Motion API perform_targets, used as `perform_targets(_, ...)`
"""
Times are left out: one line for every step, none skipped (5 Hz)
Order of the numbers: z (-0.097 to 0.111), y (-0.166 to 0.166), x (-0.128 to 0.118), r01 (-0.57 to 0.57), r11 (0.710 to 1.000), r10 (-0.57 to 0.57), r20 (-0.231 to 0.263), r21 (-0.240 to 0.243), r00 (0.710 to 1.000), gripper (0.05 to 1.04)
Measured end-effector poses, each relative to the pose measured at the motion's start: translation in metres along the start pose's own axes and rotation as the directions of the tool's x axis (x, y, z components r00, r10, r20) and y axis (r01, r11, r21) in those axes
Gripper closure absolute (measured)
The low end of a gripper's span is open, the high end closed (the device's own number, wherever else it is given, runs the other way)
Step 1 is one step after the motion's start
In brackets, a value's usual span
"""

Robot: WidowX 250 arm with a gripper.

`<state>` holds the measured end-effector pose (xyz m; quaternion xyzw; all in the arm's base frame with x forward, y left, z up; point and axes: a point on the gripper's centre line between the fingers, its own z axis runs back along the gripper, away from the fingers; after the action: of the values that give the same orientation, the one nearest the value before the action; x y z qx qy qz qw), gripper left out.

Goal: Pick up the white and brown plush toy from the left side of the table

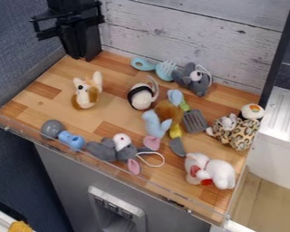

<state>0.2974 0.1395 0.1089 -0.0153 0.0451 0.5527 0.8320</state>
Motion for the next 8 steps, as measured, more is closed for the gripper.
perform_targets(-0.008,0.0,0.011,-0.031,1.0,0.031,-0.015,0.005,0.999,0.837)
perform_targets(-0.011,-0.006,0.019,0.065,0.998,-0.065,-0.025,0.01,0.998,0.572)
perform_targets(-0.015,-0.012,0.026,0.226,0.974,-0.226,-0.031,0.018,0.974,0.265)
perform_targets(-0.016,-0.02,0.027,0.387,0.922,-0.386,-0.035,0.022,0.922,0.08)
perform_targets(-0.018,-0.031,0.026,0.473,0.88,-0.472,-0.042,0.028,0.881,0.081)
perform_targets(-0.029,-0.04,0.03,0.45,0.893,-0.448,-0.042,0.031,0.893,0.085)
perform_targets(-0.043,-0.047,0.034,0.326,0.945,-0.325,-0.027,0.019,0.945,0.085)
perform_targets(-0.056,-0.047,0.033,0.169,0.986,-0.169,-0.019,0.007,0.985,0.085)
